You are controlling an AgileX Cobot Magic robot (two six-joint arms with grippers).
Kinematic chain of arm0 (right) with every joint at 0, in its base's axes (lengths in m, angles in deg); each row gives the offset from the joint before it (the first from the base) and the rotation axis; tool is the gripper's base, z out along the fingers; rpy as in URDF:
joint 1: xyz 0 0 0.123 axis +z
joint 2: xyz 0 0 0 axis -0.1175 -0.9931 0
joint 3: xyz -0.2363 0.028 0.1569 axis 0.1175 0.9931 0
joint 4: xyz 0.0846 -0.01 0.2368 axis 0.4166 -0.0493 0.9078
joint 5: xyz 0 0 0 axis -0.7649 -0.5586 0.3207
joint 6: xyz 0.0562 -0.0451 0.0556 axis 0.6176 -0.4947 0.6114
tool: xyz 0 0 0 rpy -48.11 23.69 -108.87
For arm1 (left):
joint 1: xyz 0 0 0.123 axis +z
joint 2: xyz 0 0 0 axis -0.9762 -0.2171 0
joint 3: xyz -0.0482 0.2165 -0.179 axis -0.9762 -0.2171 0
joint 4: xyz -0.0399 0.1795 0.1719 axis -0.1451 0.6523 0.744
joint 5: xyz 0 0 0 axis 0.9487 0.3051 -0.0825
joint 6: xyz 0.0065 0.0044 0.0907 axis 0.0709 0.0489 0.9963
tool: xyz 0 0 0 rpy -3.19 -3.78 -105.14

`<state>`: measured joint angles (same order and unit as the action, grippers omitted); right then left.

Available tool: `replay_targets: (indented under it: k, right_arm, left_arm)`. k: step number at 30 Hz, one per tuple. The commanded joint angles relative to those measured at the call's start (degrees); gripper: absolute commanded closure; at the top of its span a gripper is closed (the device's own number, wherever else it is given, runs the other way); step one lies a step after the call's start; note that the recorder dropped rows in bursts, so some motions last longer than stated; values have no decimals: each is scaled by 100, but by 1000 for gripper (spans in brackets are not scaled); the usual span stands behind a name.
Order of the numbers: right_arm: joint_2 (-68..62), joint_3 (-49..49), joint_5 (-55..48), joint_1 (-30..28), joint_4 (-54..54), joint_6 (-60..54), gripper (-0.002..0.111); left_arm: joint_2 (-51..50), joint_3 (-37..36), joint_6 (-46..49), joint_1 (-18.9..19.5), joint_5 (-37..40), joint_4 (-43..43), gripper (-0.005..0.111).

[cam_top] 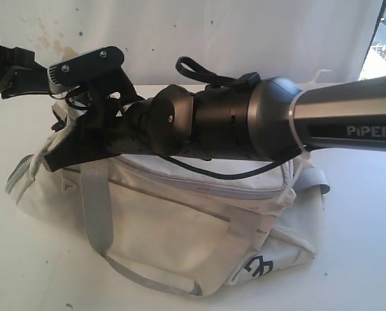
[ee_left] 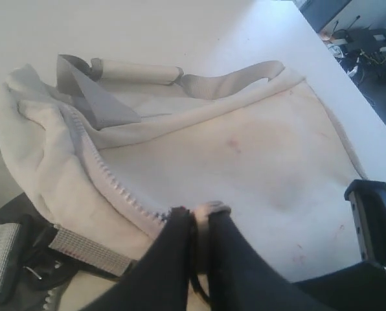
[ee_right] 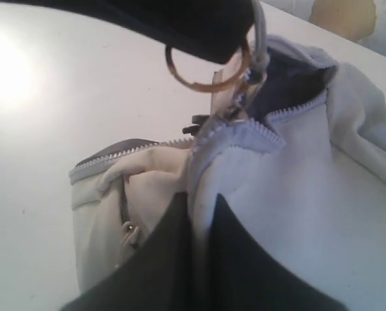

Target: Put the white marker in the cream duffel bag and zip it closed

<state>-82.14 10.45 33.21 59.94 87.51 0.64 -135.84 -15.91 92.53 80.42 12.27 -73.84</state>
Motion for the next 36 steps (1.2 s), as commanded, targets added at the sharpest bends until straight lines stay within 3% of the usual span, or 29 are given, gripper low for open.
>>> replay_targets:
  k: [1,7,10,15,23,28,36]
  right_arm:
    - [71,8,-988,34,-373,-761,108]
    - [18,16,-1836,34,-1577,-746,108]
    - [41,16,-1884,-38,-2575,424,108]
    - [41,16,-1744,-347,-3085,1766,108]
    - [52,16,-2073,-343,-3085,1833,108]
    - [148,16,-2238,-174,-3085,889,108]
    - [198,16,-2357,-132,-3132,932,108]
  left_arm:
    - [39,47,-598,38,-560,-347,107]
    - [71,47,-735,38,-634,-130,107]
    - [151,47,-986,38,-649,386,107]
    - [362,47,-1285,38,-783,1071,107]
    - [591,47,-1613,38,-1227,1848,107]
    - [570,47,-1743,38,-1872,1840,107]
    - [544,47,-1768,38,-2457,1452,107]
